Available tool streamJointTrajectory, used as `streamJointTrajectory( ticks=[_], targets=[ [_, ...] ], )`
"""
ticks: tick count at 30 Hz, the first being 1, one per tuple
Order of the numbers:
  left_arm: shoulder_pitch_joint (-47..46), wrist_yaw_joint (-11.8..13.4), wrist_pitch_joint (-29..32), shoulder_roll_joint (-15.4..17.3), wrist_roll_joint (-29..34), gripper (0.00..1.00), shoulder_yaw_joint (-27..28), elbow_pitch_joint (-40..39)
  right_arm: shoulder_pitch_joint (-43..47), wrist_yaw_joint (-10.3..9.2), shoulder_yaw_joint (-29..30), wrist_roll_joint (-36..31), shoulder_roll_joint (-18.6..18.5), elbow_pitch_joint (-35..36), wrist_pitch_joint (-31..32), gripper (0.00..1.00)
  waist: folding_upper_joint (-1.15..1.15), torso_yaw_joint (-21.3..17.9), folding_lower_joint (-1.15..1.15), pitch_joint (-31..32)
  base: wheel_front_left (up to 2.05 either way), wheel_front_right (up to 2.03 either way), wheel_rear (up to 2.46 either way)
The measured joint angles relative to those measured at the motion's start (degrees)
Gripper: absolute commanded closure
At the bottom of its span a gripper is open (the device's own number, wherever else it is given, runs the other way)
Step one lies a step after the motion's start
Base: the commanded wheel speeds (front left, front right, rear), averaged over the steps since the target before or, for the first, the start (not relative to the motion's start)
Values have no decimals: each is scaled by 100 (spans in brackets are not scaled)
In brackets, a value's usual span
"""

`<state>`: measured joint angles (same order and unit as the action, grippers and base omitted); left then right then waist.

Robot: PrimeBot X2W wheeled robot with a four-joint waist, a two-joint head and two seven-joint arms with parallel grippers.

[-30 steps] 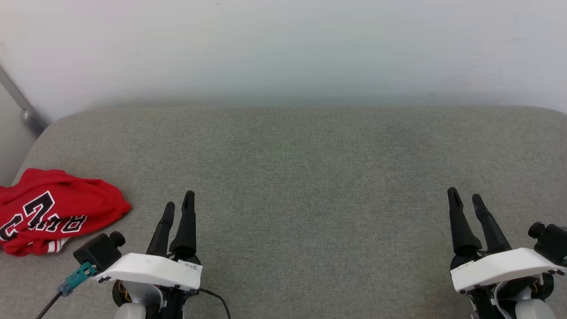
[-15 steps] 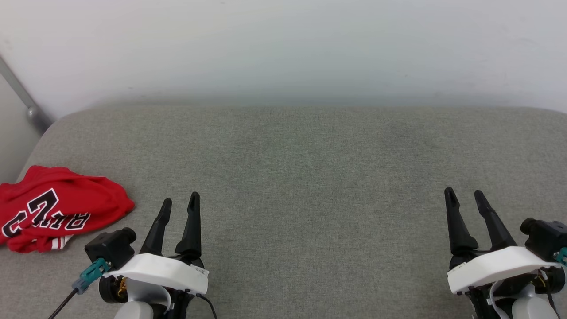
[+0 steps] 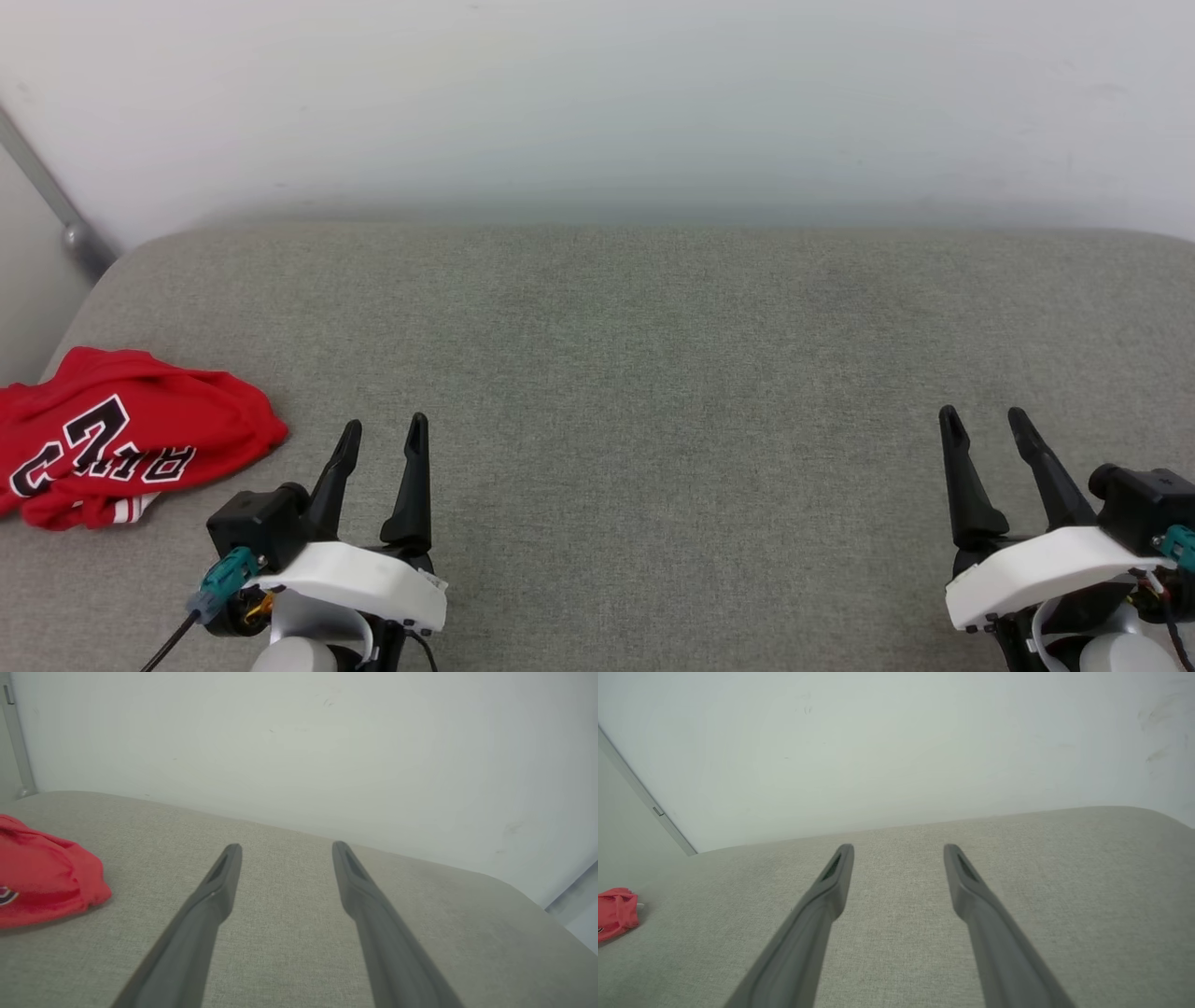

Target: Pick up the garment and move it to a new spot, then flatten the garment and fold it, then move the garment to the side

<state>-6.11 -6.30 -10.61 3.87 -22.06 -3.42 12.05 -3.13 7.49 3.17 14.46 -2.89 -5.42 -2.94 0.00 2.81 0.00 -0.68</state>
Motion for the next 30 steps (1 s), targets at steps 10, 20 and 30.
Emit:
streamJointTrajectory(
  ticks=[10, 20, 30],
  targets=[
    [1, 27, -120, -5, 439, 0, 5, 154, 132, 0, 86, -311, 0, 94, 0, 0, 0, 1, 0, 28, 0, 0, 0],
    [-1, 87, -230, -25, 781, 0, 24, 391, 191, 1, 78, -581, 0, 98, -32, 0, 0, -34, 0, 27, 0, 0, 0],
    [-6, 145, -343, -52, 1063, 0, 4, 472, 189, 1, 109, -916, 0, 76, -167, 0, 0, -40, 0, 31, 0, 0, 0]
  ],
)
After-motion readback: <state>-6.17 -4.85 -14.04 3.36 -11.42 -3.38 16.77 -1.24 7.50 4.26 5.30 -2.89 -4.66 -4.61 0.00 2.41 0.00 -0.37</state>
